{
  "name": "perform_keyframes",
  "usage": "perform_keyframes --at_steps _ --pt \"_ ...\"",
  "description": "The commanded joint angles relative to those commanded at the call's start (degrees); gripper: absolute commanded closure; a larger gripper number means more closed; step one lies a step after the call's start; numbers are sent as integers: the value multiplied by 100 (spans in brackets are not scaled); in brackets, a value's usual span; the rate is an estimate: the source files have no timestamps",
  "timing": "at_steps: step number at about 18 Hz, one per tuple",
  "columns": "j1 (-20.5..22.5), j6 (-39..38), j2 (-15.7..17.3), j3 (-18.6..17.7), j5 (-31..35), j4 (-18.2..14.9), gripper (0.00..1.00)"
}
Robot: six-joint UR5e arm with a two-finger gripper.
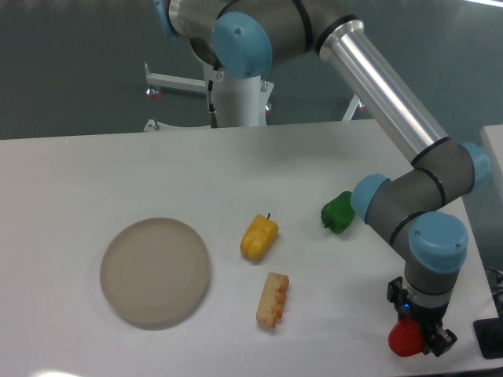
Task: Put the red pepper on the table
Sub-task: 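Carry the held red pepper up and toward the green pepper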
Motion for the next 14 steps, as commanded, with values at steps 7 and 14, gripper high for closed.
perform_keyframes --at_steps 7,14 --pt "-79 -237 368 -491 0 -17 45" --pt "-70 -562 1483 -1966 -193 -61 45"
